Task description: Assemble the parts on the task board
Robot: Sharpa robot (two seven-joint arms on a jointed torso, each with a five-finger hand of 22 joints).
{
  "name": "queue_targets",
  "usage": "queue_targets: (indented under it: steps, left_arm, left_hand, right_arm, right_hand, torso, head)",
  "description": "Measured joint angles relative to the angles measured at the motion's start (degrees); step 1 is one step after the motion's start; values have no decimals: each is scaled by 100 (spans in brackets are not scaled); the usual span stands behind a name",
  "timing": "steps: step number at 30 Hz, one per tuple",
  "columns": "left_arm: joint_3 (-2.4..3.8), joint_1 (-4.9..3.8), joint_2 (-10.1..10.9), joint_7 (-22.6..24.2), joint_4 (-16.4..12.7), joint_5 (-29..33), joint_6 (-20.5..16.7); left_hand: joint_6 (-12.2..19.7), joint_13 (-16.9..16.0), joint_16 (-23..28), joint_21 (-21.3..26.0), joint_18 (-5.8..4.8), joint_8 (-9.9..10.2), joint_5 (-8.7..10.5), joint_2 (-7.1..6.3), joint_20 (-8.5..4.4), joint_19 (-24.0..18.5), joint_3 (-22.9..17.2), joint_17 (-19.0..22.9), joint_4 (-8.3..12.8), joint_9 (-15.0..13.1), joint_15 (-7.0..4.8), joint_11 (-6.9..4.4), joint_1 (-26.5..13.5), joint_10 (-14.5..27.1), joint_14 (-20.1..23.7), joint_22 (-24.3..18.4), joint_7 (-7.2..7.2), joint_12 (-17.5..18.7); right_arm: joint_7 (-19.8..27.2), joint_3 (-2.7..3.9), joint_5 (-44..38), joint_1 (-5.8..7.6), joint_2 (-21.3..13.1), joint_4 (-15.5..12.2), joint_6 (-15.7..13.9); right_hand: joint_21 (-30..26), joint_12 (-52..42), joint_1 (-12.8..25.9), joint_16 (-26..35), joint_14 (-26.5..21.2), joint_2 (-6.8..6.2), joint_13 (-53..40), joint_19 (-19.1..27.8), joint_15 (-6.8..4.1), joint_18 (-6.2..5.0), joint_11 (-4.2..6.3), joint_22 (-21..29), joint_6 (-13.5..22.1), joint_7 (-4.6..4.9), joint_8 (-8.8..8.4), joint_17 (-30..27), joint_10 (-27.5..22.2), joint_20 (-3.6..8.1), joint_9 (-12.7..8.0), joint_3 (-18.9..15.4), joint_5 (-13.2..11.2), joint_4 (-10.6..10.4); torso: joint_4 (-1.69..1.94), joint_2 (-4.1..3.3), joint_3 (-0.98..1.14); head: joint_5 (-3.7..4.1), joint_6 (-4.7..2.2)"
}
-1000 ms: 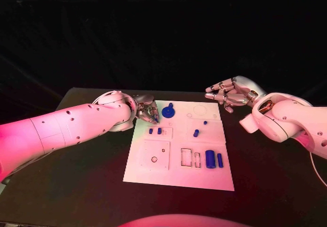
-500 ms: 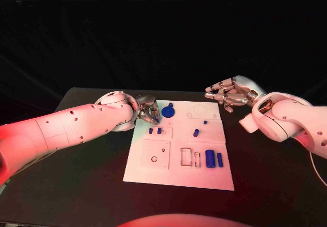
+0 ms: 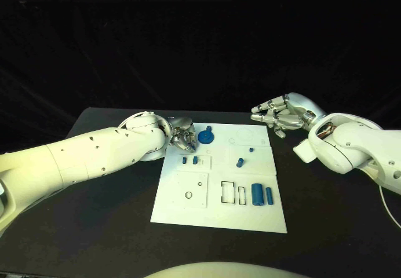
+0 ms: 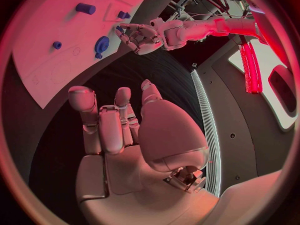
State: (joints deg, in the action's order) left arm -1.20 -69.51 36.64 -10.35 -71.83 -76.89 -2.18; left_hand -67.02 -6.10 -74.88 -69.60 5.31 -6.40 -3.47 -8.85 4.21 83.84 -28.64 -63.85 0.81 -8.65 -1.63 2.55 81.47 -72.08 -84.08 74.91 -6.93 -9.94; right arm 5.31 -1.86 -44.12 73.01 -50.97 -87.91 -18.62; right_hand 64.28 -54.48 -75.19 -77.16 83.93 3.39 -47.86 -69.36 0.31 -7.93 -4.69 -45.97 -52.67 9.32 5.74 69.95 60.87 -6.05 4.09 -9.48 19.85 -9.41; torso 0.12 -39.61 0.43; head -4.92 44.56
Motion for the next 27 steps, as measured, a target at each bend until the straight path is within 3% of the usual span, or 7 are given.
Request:
queue_targets:
  steps: [8, 11, 14, 27]
  left_arm:
    - [5, -4, -16, -5, 23, -27, 66]
    - [1, -1, -16, -8, 36, -33, 101]
    - [-9, 13, -9, -13, 47, -39, 140]
    - [-9, 13, 21, -28, 71, -46, 164]
  left_hand:
    - [1, 1, 2, 69, 0, 43, 0, -32, 0, 0, -33, 50, 0, 21, 0, 2, -32, 2, 0, 0, -1, 65]
    - [198, 23, 51, 107, 0, 180, -1, -130, 32, -32, -34, 119, 1, 86, 0, 95, -177, 96, 0, 0, -61, 185]
    - [400, 50, 51, 138, 1, 278, -1, -203, 43, -44, -55, 170, -8, 158, 20, 120, -251, 127, 20, 0, -65, 266]
    - [726, 136, 103, 326, 1, 278, -1, -360, 103, -104, -71, 292, -24, 331, 114, 236, -407, 362, 11, -1, -175, 483]
  right_arm:
    - [-1, 0, -1, 0, -4, -1, 14]
    - [-2, 0, -1, 0, -7, 0, 16]
    - [-2, 0, -1, 0, -7, 1, 20]
    - [-5, 0, -1, 0, -6, 12, 28]
  right_hand:
    - [0, 0, 0, 0, 0, 0, 0, 0, 0, 0, 0, 0, 0, 0, 0, 0, 0, 0, 0, 0, 0, 0]
    - [0, 0, 0, 0, 0, 0, 0, 0, 0, 0, 0, 0, 0, 0, 0, 0, 0, 0, 0, 0, 0, 0]
    - [0, 0, 0, 0, 0, 0, 0, 0, 0, 0, 0, 0, 0, 0, 0, 0, 0, 0, 0, 0, 0, 0]
    - [-67, 0, 0, 22, 0, 0, 65, 21, 0, 0, 30, 99, 0, 0, 0, -48, -30, 21, 0, -16, 0, -16]
  torso:
    - [0, 1, -1]
    - [3, 1, -2]
    - [6, 2, -3]
    - [2, 1, -2]
  head:
    - [1, 13]
    - [3, 16]
    - [6, 21]
    - [-4, 29]
